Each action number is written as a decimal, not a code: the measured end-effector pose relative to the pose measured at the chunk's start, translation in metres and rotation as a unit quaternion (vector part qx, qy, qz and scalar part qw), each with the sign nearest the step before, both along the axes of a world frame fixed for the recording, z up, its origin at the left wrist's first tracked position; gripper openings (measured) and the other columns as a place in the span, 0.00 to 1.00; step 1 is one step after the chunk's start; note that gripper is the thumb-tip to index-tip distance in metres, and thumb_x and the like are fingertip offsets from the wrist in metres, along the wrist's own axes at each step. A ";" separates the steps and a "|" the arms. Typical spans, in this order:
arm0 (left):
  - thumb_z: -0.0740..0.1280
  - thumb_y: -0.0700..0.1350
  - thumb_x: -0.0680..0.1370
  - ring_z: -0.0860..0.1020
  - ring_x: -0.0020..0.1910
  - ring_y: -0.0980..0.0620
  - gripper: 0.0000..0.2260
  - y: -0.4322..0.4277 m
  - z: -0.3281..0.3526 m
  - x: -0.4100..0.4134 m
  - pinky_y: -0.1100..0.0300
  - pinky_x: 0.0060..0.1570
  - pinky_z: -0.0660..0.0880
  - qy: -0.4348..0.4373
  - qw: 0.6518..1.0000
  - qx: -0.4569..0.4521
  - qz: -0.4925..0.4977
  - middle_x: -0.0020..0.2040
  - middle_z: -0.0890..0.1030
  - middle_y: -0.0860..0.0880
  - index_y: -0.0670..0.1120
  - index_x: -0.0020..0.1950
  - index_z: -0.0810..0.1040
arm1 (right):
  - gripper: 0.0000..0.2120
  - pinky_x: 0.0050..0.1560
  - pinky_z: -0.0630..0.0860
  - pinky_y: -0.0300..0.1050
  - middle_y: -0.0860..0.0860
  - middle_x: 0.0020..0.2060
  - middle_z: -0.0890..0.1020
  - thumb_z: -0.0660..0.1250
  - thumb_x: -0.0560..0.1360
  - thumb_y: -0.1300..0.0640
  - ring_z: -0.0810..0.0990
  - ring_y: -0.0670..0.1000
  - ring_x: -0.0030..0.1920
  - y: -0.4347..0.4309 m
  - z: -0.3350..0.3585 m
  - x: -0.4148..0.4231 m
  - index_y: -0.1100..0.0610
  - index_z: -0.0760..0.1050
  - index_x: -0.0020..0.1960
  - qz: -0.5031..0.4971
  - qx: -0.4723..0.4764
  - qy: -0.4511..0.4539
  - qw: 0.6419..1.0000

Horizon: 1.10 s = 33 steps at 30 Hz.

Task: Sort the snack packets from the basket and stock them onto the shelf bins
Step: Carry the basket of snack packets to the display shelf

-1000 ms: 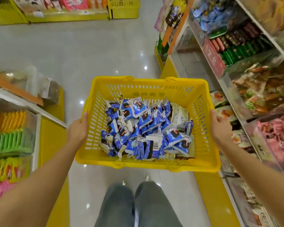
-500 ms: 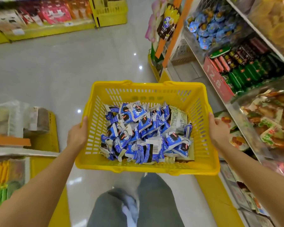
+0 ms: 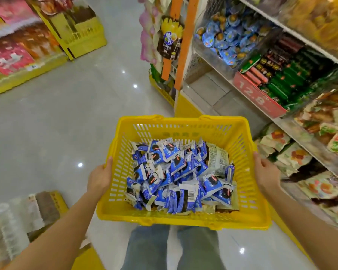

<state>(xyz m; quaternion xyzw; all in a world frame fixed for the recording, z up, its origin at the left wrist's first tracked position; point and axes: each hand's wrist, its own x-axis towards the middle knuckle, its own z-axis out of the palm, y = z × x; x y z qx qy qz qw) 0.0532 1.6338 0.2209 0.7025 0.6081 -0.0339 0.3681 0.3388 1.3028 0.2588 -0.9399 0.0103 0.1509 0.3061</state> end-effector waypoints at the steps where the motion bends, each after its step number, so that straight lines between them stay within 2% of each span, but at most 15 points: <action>1: 0.47 0.63 0.79 0.76 0.53 0.36 0.33 0.010 -0.001 0.006 0.47 0.54 0.70 0.006 1.000 -0.010 -0.016 0.54 0.79 0.34 0.38 0.54 0.79 | 0.27 0.34 0.63 0.48 0.60 0.30 0.71 0.52 0.79 0.40 0.70 0.56 0.34 -0.002 -0.003 -0.006 0.61 0.66 0.33 -0.022 0.001 0.000 1.000; 3: 0.47 0.65 0.78 0.76 0.53 0.35 0.34 0.023 -0.003 0.023 0.47 0.54 0.70 0.026 0.998 -0.019 -0.050 0.53 0.79 0.34 0.38 0.54 0.80 | 0.28 0.34 0.65 0.48 0.60 0.29 0.70 0.53 0.79 0.40 0.70 0.59 0.33 -0.009 -0.010 -0.015 0.62 0.65 0.32 -0.064 -0.004 0.005 0.998; 5: 0.47 0.65 0.78 0.77 0.52 0.36 0.34 0.031 -0.005 0.043 0.48 0.52 0.70 0.037 0.995 -0.013 -0.091 0.52 0.79 0.33 0.38 0.52 0.80 | 0.27 0.31 0.60 0.47 0.56 0.26 0.66 0.52 0.79 0.40 0.67 0.56 0.31 -0.018 -0.016 -0.021 0.59 0.61 0.29 -0.097 -0.007 0.010 0.995; 9: 0.47 0.65 0.78 0.74 0.43 0.42 0.31 0.033 -0.009 0.088 0.51 0.48 0.69 0.042 0.987 -0.010 -0.154 0.45 0.78 0.38 0.41 0.45 0.79 | 0.26 0.29 0.55 0.45 0.54 0.25 0.64 0.51 0.79 0.40 0.64 0.54 0.29 -0.039 -0.032 -0.019 0.57 0.59 0.30 -0.147 -0.020 0.026 0.989; 16: 0.47 0.65 0.78 0.73 0.42 0.44 0.30 0.018 -0.022 0.156 0.52 0.47 0.69 0.066 0.978 -0.003 -0.199 0.42 0.76 0.41 0.42 0.41 0.76 | 0.26 0.29 0.57 0.46 0.56 0.26 0.66 0.51 0.80 0.42 0.65 0.55 0.29 -0.063 -0.045 0.013 0.58 0.59 0.30 -0.181 -0.038 0.051 0.981; 19: 0.47 0.65 0.77 0.74 0.44 0.43 0.31 0.018 -0.032 0.181 0.51 0.50 0.71 0.075 0.977 -0.006 -0.201 0.46 0.78 0.38 0.42 0.45 0.78 | 0.26 0.28 0.57 0.45 0.56 0.26 0.67 0.51 0.80 0.42 0.65 0.54 0.29 -0.068 -0.053 0.028 0.58 0.60 0.29 -0.193 -0.040 0.046 0.979; 21: 0.46 0.65 0.77 0.76 0.50 0.39 0.34 0.021 -0.038 0.195 0.49 0.54 0.71 0.093 0.970 -0.003 -0.226 0.51 0.79 0.36 0.40 0.51 0.80 | 0.26 0.28 0.56 0.44 0.55 0.26 0.67 0.50 0.80 0.43 0.66 0.55 0.30 -0.068 -0.058 0.034 0.57 0.60 0.30 -0.204 -0.041 0.047 0.977; 24: 0.45 0.64 0.78 0.75 0.58 0.36 0.34 0.030 -0.048 0.213 0.47 0.59 0.69 0.115 0.963 -0.007 -0.242 0.58 0.77 0.34 0.38 0.59 0.78 | 0.24 0.29 0.57 0.46 0.55 0.28 0.68 0.50 0.81 0.44 0.67 0.56 0.31 -0.059 -0.065 0.037 0.57 0.63 0.32 -0.221 -0.038 0.047 0.973; 26: 0.45 0.61 0.80 0.72 0.61 0.35 0.33 0.038 -0.055 0.224 0.47 0.60 0.67 0.126 0.964 -0.016 -0.232 0.61 0.75 0.32 0.37 0.62 0.75 | 0.22 0.33 0.59 0.48 0.57 0.32 0.72 0.50 0.81 0.46 0.69 0.57 0.34 -0.047 -0.070 0.033 0.60 0.68 0.37 -0.226 -0.029 0.037 0.973; 29: 0.47 0.60 0.80 0.71 0.63 0.34 0.32 0.053 -0.065 0.238 0.47 0.61 0.66 0.128 0.974 -0.032 -0.184 0.63 0.73 0.31 0.34 0.64 0.73 | 0.22 0.38 0.60 0.48 0.66 0.42 0.77 0.51 0.82 0.49 0.74 0.63 0.43 -0.026 -0.079 0.026 0.65 0.73 0.45 -0.237 -0.023 0.025 0.971; 33: 0.47 0.61 0.80 0.71 0.63 0.35 0.33 0.091 -0.087 0.258 0.46 0.62 0.66 0.109 0.982 -0.061 -0.142 0.63 0.73 0.33 0.35 0.66 0.71 | 0.23 0.39 0.64 0.49 0.67 0.45 0.78 0.50 0.81 0.47 0.75 0.62 0.44 0.012 -0.094 0.019 0.65 0.73 0.47 -0.255 -0.015 0.023 0.967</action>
